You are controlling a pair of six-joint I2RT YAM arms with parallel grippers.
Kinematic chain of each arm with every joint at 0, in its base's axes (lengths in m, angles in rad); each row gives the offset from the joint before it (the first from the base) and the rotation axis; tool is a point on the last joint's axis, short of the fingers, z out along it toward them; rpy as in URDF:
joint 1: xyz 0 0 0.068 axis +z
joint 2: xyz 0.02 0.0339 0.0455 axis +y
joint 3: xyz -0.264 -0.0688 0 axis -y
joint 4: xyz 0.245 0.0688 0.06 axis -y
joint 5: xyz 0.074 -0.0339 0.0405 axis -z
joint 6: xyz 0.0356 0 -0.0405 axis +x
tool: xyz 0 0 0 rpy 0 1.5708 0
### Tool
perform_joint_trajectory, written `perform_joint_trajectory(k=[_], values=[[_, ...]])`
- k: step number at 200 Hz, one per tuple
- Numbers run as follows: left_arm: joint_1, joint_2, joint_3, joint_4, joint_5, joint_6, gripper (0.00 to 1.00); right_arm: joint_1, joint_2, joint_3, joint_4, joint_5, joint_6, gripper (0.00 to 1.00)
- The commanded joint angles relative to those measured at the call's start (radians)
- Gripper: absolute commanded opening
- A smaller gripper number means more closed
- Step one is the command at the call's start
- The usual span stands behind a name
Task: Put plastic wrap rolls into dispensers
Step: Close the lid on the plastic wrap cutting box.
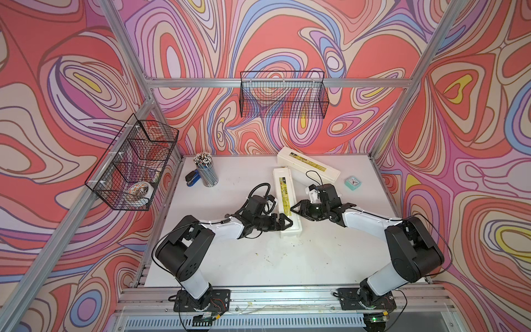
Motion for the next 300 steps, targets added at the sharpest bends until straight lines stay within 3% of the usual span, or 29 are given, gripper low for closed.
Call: perform_joint_trajectory(k=[1, 28, 71, 94, 119, 170, 210, 217, 230, 247, 270, 300], values=[[0.059, 0.106, -0.028, -0.299, -0.184, 0.053, 0.76, 0.017, 0.044, -0.034, -0.294, 0.142, -0.073, 0.31], [0.065, 0.132, -0.017, -0.299, -0.161, 0.050, 0.66, 0.017, 0.047, -0.039, -0.287, 0.140, -0.066, 0.30], [0.029, 0.155, 0.029, -0.353, -0.200, 0.097, 0.63, 0.020, 0.054, -0.064, -0.263, 0.134, -0.032, 0.27], [0.022, 0.224, 0.053, -0.344, -0.180, 0.067, 0.48, 0.020, 0.038, -0.056, -0.292, 0.160, -0.035, 0.28], [0.021, 0.231, 0.032, -0.341, -0.221, 0.034, 0.41, 0.020, 0.008, -0.047, -0.324, 0.190, -0.035, 0.28], [0.018, 0.147, 0.076, -0.406, -0.265, 0.070, 0.58, 0.021, 0.018, -0.088, -0.263, 0.125, -0.017, 0.29], [0.018, 0.157, 0.128, -0.467, -0.247, 0.103, 0.61, 0.020, -0.019, -0.172, -0.200, 0.051, -0.002, 0.33], [0.019, 0.156, 0.121, -0.468, -0.249, 0.103, 0.61, 0.021, -0.043, -0.192, -0.183, 0.032, 0.000, 0.37], [0.018, 0.156, 0.110, -0.466, -0.245, 0.103, 0.61, 0.021, -0.109, -0.244, -0.149, 0.004, -0.006, 0.55], [0.018, 0.160, 0.102, -0.466, -0.242, 0.096, 0.61, 0.021, -0.181, -0.267, -0.185, 0.016, -0.041, 0.58], [0.018, 0.178, 0.101, -0.466, -0.237, 0.082, 0.61, 0.020, -0.207, -0.293, -0.220, 0.024, -0.056, 0.52], [0.018, 0.182, 0.097, -0.467, -0.235, 0.068, 0.61, 0.021, -0.082, -0.327, -0.143, -0.011, -0.022, 0.33]])
